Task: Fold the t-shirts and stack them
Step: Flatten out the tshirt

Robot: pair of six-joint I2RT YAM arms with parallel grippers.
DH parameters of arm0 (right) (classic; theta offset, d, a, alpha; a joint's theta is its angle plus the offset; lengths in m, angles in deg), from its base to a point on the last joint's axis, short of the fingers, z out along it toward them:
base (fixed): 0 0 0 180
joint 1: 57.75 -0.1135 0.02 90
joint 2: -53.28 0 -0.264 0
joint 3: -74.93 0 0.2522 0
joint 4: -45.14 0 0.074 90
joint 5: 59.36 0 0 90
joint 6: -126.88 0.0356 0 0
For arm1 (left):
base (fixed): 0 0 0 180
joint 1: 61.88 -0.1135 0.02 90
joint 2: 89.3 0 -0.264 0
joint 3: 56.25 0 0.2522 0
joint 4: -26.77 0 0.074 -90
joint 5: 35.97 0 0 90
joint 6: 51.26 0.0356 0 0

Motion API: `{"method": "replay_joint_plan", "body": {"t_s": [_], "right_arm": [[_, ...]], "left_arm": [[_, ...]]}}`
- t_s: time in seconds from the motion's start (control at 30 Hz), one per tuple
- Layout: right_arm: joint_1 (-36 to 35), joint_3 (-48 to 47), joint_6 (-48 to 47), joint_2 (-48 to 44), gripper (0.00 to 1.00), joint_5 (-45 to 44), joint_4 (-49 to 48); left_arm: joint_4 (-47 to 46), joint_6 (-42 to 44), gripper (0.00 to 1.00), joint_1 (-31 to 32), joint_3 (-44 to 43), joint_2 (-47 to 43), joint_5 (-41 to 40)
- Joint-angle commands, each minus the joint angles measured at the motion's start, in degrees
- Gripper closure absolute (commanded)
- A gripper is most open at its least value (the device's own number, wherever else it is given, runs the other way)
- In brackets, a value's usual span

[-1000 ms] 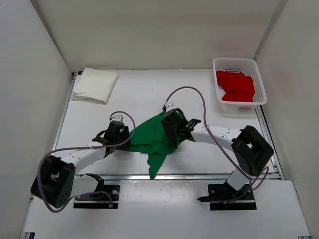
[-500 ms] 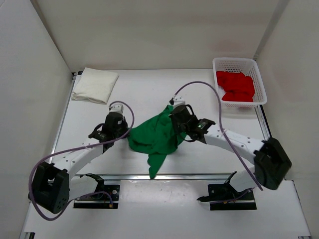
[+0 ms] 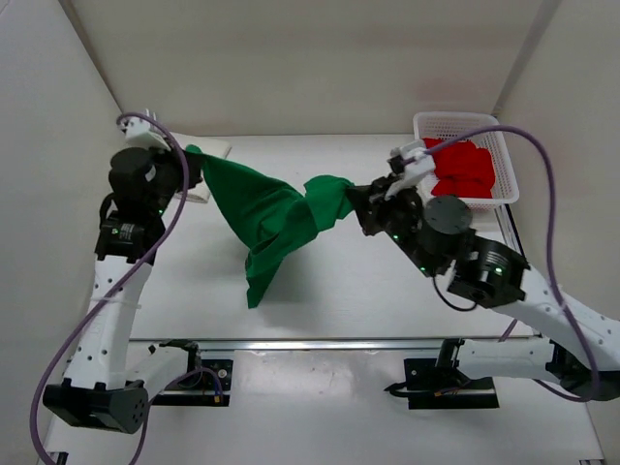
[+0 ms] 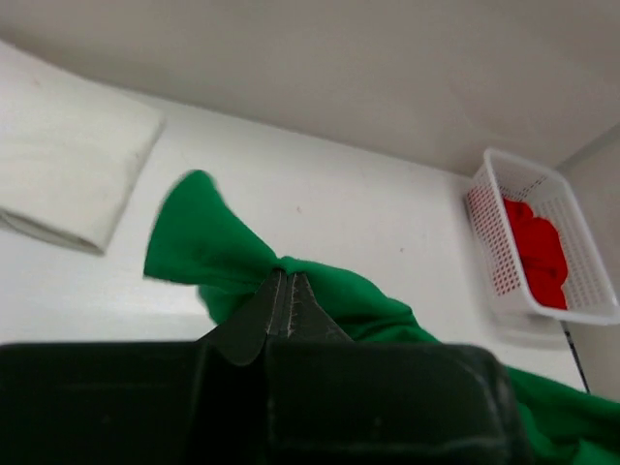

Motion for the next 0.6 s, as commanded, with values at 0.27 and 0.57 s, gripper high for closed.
{"method": "replay_joint_plan", "body": {"t_s": [0.27,0.57], "right_arm": [[9.8,3.4,4.4,-11.7,1.0,5.9,2.3],[48.0,5.9,11.8,-1.1,1.0,45.0,-7.9]], "left_arm": [[11.2,3.0,1.0,-1.8,-20.0,2.0,2.7],[3.9,1.1,1.0,-2.8,3.3,-7.0,1.0]]}}
